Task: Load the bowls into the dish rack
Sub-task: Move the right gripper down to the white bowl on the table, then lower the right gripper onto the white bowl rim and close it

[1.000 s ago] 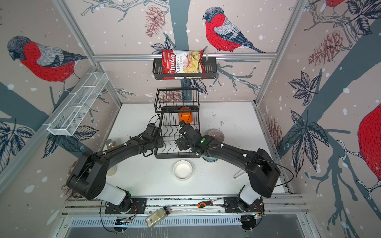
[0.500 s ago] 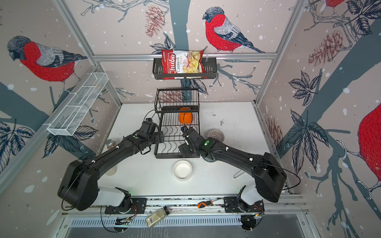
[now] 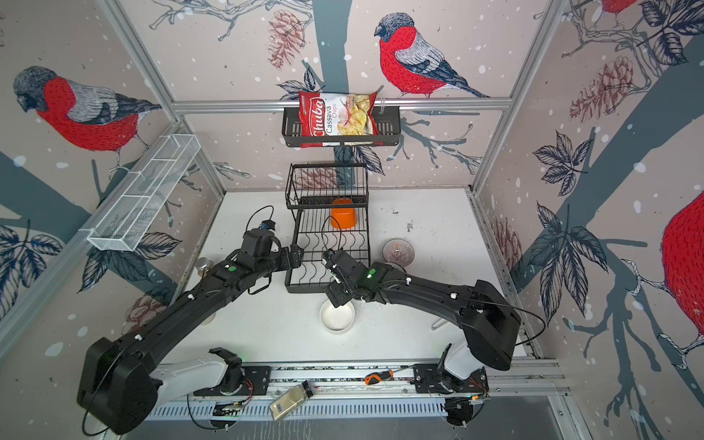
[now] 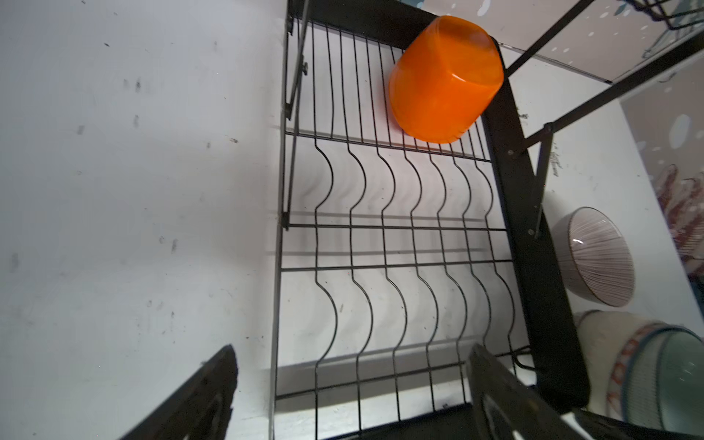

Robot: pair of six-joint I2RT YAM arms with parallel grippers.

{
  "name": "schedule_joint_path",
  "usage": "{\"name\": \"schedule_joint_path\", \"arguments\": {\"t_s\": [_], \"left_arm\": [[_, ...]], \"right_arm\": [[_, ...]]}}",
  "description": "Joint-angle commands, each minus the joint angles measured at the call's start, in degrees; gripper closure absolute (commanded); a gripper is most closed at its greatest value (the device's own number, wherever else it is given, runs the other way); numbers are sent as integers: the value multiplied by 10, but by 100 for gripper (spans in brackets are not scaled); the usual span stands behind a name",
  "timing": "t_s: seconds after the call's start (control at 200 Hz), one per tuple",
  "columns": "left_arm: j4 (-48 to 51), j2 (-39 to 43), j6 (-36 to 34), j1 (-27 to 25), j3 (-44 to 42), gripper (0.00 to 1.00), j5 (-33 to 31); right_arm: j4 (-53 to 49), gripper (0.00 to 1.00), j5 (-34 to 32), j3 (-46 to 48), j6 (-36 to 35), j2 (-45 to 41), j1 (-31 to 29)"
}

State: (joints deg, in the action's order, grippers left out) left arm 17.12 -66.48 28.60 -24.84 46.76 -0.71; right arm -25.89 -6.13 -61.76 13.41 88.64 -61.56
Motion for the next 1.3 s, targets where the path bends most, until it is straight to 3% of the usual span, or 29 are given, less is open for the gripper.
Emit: {"name": "schedule_joint_path", "arguments": {"t_s": [0.0,0.625,0.941,1.296], "left_arm": [[-5,12,13,1,-8,7,33],[-26,12,12,1,-23,7,39],[-31,9,10,0,-24,7,40],[-38,8,10,1,-30,7,41]], "right_arm": [[-23,20,-11,-3,14,10,-11],[-22,28,-6,31,38,33,-30],[-17,28,2,26,38,-11,-13],[-14,30,18,42,44,1,-10]]}}
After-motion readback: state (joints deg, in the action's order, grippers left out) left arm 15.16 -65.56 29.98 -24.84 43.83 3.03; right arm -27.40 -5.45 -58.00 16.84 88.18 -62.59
